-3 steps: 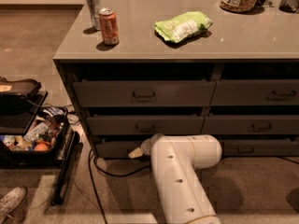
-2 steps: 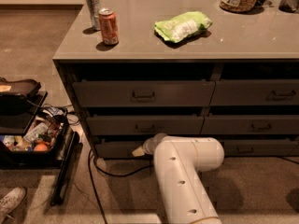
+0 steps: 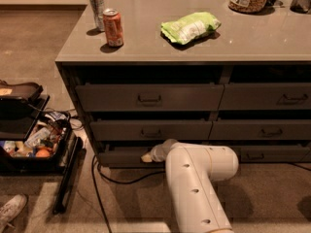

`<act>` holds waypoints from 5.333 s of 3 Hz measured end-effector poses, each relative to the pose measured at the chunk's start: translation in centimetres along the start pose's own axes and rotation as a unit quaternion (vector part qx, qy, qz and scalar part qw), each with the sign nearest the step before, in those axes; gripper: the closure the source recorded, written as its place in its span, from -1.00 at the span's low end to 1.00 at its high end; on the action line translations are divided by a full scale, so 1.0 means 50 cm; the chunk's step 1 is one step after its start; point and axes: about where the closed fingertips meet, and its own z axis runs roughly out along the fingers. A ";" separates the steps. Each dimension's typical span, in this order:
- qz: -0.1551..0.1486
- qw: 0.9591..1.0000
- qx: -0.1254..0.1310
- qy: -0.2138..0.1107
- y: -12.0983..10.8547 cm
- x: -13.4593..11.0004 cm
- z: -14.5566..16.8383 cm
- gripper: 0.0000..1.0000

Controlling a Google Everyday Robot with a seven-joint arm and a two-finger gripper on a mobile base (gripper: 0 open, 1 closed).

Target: Open bottom drawer

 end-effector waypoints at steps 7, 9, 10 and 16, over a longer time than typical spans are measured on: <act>-0.006 0.999 -0.047 -0.003 0.054 0.032 -0.044 -1.00; -0.009 0.997 -0.072 -0.009 0.099 0.056 -0.065 -1.00; 0.000 0.996 -0.085 0.000 0.110 0.072 -0.069 -1.00; 0.029 0.992 -0.124 0.009 0.193 0.149 -0.121 -1.00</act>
Offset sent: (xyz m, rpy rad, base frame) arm -0.0313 -0.0187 0.0191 0.4351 0.0704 0.0493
